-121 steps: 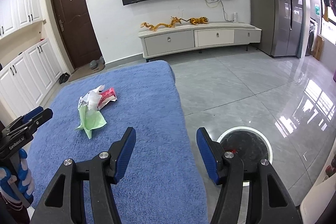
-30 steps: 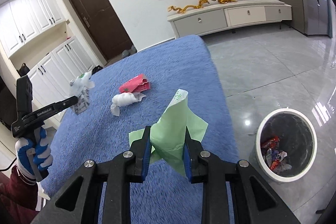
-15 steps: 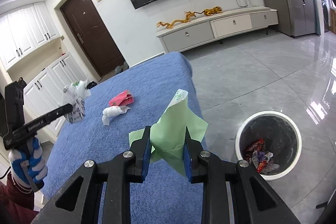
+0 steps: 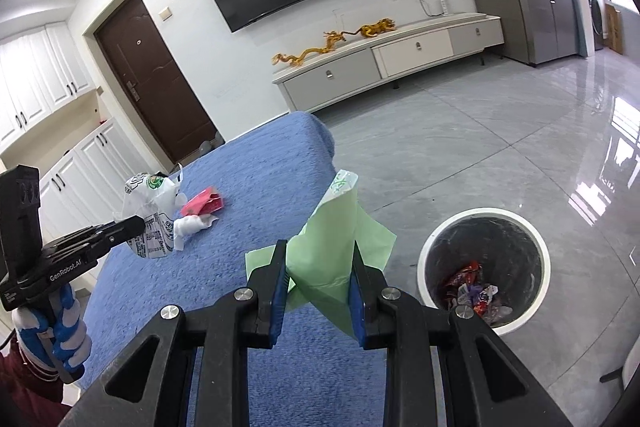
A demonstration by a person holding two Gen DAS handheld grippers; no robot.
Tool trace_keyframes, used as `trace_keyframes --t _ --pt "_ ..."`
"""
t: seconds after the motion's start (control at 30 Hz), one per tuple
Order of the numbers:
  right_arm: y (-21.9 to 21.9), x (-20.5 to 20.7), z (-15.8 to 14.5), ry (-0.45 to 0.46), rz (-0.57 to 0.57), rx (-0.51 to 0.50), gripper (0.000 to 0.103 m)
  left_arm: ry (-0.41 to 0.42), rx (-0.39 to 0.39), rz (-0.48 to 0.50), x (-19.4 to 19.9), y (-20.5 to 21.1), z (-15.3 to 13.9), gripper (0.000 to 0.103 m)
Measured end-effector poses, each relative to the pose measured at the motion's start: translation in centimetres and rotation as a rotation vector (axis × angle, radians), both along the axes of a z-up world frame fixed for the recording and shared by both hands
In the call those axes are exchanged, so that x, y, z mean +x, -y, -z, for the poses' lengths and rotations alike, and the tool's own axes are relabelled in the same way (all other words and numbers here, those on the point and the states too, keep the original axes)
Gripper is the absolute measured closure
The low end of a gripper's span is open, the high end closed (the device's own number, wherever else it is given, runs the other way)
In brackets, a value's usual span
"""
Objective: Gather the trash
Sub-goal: 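Carry both items over the trash bin and open both tools to drop them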
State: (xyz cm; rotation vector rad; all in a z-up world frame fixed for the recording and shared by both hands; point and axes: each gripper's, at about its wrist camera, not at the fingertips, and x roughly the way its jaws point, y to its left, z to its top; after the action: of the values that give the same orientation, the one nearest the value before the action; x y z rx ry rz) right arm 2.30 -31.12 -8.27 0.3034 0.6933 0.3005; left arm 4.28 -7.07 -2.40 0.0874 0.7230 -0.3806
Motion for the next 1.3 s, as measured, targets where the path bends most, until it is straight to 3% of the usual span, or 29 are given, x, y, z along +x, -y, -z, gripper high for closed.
trace_keyframes --t 0.47,0.7,1.0,1.3 --pt "5.9 0.0 1.6 -0.009 0.134 0.030 0.078 -0.009 0.084 0.161 2.5 7.9 0.8 0.093" --pt "9.4 1.1 3.5 -0.048 0.205 0.026 0.078 -0.074 0.111 0.251 6.0 14.3 3.0 0.093" --pt "12.8 5.3 8.8 -0.161 0.237 0.035 0.078 -0.198 0.123 0.301 12.1 22.1 7.0 0.092" --pt "15.3 8.4 14.9 -0.299 0.272 0.069 0.070 -0.341 0.046 0.324 15.7 26.5 10.9 0.091"
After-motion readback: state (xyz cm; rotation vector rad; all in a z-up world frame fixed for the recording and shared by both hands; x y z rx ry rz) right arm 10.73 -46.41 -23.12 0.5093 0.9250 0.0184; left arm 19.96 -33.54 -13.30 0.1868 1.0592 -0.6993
